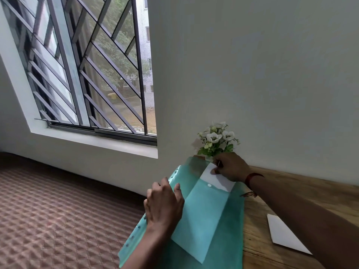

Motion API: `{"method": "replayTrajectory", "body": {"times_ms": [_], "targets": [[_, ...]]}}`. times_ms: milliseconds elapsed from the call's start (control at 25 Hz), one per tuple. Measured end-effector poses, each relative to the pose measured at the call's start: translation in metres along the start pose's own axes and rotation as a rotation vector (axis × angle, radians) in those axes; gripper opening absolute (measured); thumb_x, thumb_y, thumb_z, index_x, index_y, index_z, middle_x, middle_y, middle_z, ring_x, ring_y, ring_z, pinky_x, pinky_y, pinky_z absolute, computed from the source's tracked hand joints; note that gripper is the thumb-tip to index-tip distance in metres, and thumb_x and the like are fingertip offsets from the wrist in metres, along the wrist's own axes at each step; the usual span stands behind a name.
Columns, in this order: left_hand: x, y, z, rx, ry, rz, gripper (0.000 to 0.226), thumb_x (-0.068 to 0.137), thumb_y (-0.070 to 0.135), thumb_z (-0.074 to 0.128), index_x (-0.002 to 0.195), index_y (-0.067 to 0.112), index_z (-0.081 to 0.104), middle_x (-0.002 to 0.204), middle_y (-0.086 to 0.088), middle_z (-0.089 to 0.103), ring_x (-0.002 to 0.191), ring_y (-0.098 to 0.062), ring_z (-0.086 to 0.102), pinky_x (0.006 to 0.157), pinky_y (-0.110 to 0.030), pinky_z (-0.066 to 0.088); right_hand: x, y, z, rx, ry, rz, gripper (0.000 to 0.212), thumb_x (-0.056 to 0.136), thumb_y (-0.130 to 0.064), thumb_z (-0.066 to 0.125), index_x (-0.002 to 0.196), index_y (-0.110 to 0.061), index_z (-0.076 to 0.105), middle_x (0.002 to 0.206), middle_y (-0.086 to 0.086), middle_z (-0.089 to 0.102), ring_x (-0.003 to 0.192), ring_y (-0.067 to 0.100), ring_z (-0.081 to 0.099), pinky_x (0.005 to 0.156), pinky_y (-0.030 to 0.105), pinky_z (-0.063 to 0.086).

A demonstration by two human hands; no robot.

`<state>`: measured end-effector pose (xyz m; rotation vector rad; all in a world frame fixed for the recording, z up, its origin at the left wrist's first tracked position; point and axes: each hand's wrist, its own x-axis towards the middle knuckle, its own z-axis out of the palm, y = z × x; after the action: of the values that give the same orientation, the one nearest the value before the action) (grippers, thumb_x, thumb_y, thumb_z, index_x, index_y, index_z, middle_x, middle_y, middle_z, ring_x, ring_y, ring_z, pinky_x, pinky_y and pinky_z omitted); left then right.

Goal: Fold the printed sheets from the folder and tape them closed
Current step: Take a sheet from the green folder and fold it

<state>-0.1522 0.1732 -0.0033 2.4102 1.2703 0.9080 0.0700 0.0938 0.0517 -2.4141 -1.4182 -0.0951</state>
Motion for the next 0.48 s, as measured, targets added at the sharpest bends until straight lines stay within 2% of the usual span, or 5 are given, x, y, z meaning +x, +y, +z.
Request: {"method": "replayTrajectory", "body": {"times_ms": [80,160,240,320,480], "targets": [[0.004,0.001,-0.006,-0.08,0.069,0.028,0.03,0.095,0.037,0.049,0.11,0.014,0.062,0.1,-0.012,0.061,0.094,-0.034,0.062,0.077,-0.041,0.049,-0.008,0.005,-0.005,0.056,0.05,-0.006,0.028,0.079,-0.033,0.078,0.072,-0.027,0.051,0.074,-0.009,0.052,0.074,0.015,0.05,0.057,0.027,0.031],[0.006,0.005,-0.012,-0.123,0.137,0.046,0.026,0.096,0.032,0.05,0.109,0.015,0.065,0.099,-0.011,0.062,0.09,-0.034,0.063,0.073,-0.04,0.049,-0.018,0.011,-0.012,0.124,0.126,-0.026,0.034,0.079,-0.031,0.078,0.066,-0.027,0.046,0.067,-0.011,0.05,0.069,0.017,0.05,0.054,0.025,0.031],[0.01,0.008,-0.016,-0.149,0.171,0.073,0.026,0.097,0.03,0.049,0.11,0.016,0.066,0.1,-0.01,0.063,0.089,-0.035,0.064,0.071,-0.039,0.049,-0.029,0.014,-0.019,0.171,0.216,-0.047,0.038,0.082,-0.03,0.075,0.064,-0.029,0.042,0.065,-0.007,0.053,0.067,0.019,0.052,0.058,0.029,0.035],[0.015,0.013,-0.02,-0.178,0.182,0.122,0.026,0.098,0.03,0.048,0.113,0.018,0.066,0.103,-0.009,0.063,0.089,-0.035,0.064,0.071,-0.038,0.048,-0.042,0.019,-0.025,0.217,0.313,-0.059,0.03,0.086,-0.029,0.071,0.07,-0.028,0.046,0.071,-0.003,0.058,0.069,0.02,0.056,0.061,0.029,0.039],[0.03,0.027,-0.029,-0.206,0.177,0.27,0.024,0.099,0.032,0.048,0.113,0.026,0.067,0.102,-0.005,0.064,0.085,-0.037,0.064,0.066,-0.035,0.044,-0.086,0.031,-0.031,0.257,0.537,-0.087,0.015,0.09,-0.027,0.067,0.086,-0.022,0.053,0.069,-0.006,0.059,0.06,0.007,0.056,0.054,0.013,0.036]]}}
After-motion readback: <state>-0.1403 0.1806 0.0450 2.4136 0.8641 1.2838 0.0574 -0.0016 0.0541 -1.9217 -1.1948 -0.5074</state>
